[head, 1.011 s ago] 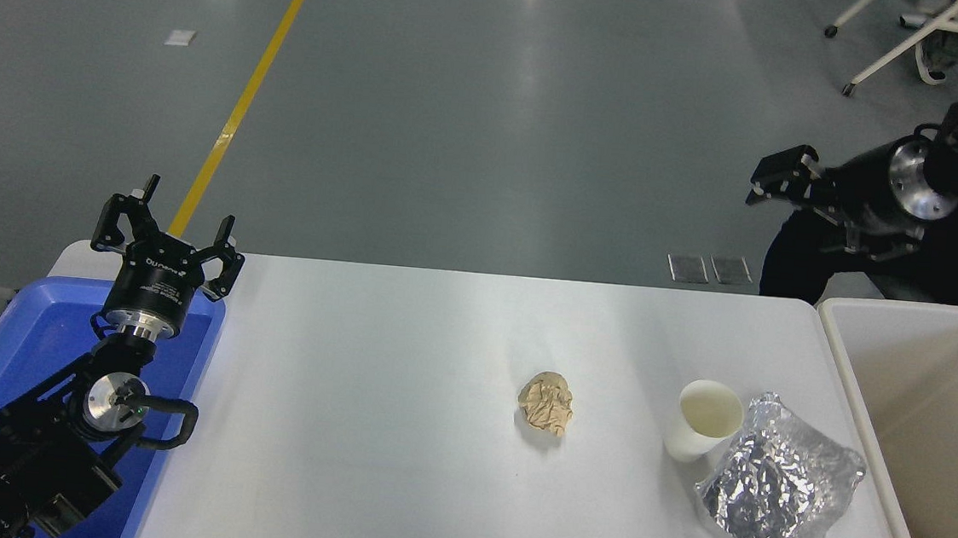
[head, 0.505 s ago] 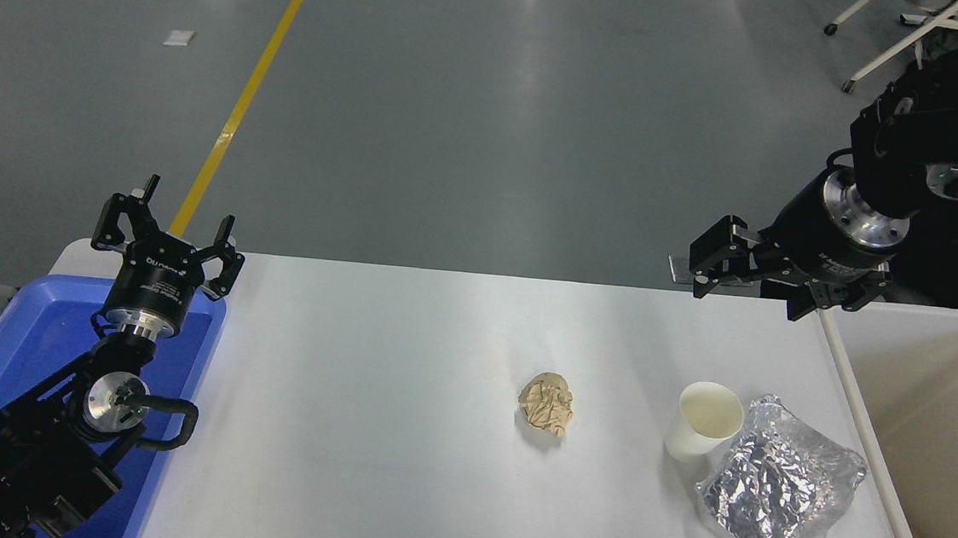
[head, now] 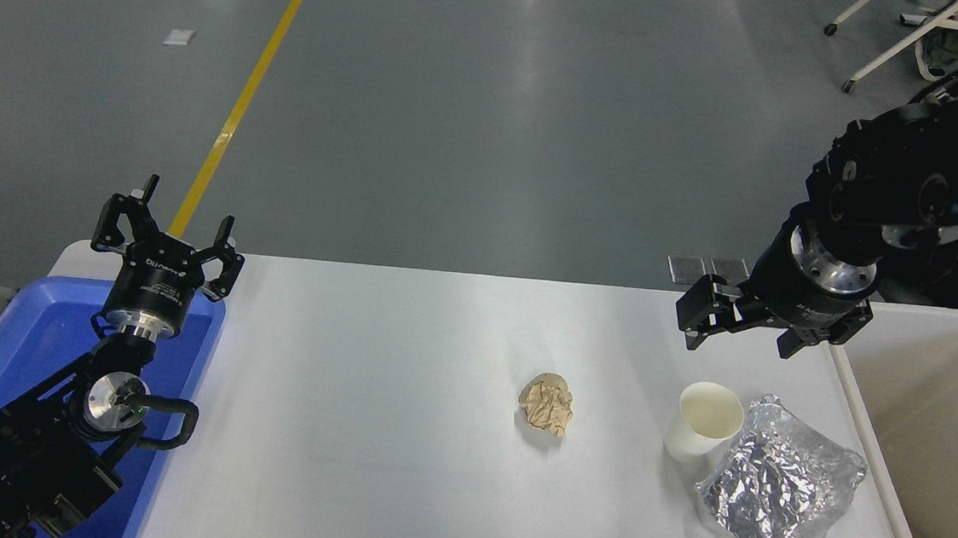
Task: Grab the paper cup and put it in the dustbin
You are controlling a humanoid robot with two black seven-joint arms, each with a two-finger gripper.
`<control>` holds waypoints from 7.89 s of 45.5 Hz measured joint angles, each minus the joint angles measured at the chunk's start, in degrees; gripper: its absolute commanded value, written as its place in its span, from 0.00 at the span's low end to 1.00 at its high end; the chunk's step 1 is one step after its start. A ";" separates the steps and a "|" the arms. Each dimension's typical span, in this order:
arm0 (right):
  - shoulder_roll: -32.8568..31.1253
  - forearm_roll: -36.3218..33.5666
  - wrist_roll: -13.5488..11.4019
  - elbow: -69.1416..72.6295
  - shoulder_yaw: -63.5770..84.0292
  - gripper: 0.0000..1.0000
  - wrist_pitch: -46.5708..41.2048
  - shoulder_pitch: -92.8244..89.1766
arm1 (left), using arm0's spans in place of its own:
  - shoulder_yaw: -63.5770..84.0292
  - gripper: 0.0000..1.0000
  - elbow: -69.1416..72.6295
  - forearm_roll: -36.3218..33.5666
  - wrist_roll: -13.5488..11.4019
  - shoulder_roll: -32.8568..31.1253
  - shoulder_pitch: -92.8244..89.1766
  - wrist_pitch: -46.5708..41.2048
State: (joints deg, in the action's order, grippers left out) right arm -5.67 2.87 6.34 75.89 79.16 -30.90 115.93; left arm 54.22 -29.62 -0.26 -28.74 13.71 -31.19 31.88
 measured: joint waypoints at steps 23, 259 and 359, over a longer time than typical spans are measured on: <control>2.08 1.32 -0.02 -11.70 0.32 1.00 10.01 -19.74 | 0.08 0.98 0.00 0.01 -0.01 0.00 0.06 -0.07; -28.39 -26.77 -0.85 -58.80 -27.22 0.00 34.67 -72.36 | 0.09 0.98 0.00 0.01 0.00 0.00 0.08 -0.01; -9.93 -12.31 -0.74 -25.43 -12.10 1.00 8.28 -11.45 | 0.09 0.98 0.01 0.01 0.02 0.00 -0.01 0.02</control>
State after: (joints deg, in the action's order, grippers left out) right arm -15.59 -9.44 5.60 50.46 67.06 -22.62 104.48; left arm 54.32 -29.62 -0.25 -28.71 13.72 -31.20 31.90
